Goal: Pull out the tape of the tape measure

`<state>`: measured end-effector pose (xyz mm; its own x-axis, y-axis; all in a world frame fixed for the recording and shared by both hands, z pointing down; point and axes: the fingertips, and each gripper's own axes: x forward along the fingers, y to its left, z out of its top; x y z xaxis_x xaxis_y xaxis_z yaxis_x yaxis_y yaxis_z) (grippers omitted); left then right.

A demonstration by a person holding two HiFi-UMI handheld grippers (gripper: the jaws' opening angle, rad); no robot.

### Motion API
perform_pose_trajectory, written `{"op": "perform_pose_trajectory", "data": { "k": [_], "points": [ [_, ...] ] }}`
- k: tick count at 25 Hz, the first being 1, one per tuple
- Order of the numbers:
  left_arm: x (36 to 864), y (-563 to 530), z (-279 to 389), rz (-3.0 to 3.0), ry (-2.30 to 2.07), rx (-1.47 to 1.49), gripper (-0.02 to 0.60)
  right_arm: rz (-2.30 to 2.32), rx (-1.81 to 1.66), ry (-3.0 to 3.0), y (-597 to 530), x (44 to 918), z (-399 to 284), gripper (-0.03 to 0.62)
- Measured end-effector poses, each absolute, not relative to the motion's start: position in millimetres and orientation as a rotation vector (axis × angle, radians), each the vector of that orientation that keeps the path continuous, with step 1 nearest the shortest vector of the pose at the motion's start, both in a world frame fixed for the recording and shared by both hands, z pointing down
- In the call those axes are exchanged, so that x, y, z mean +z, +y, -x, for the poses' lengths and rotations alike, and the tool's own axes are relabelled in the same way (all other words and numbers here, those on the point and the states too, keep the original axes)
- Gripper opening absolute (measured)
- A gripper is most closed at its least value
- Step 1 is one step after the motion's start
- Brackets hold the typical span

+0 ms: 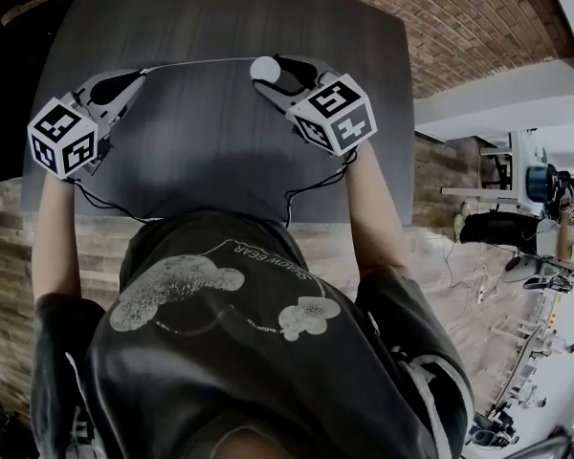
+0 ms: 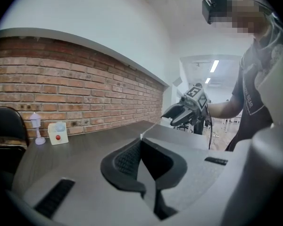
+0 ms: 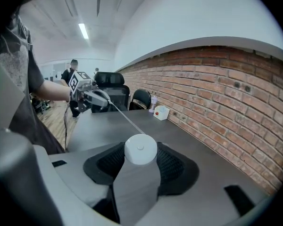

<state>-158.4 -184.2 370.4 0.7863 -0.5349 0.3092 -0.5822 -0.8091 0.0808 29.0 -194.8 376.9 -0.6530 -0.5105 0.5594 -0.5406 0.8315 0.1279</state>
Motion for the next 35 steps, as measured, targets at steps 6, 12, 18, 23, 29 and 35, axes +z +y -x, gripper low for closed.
{"op": "perform_pose_trajectory", "data": {
  "k": [6,12,18,23,29,35],
  "points": [
    [366,-189,168,-2.789,-0.926,0.382,0.009,-0.787,0.065,-2.418,-195,373,-32,0.232],
    [366,-189,172,-2.778,-0.959,0.385,0.009,-0.806,0.055,-2.412,-197,372,-34,0.232],
    [368,-197,194,-2.727,-1.033,0.357,0.009,-0.862,0.08,-2.396,-205,371,-52,0.232],
    [370,-199,202,-2.709,-1.066,0.357,0.009,-0.87,0.086,-2.397,-206,371,-55,0.232],
    [369,-204,205,-2.701,-1.094,0.363,0.009,-0.863,0.082,-2.402,-206,370,-53,0.232],
    [369,-205,206,-2.698,-1.093,0.367,0.009,-0.853,0.072,-2.387,-206,372,-53,0.232]
  ]
}}
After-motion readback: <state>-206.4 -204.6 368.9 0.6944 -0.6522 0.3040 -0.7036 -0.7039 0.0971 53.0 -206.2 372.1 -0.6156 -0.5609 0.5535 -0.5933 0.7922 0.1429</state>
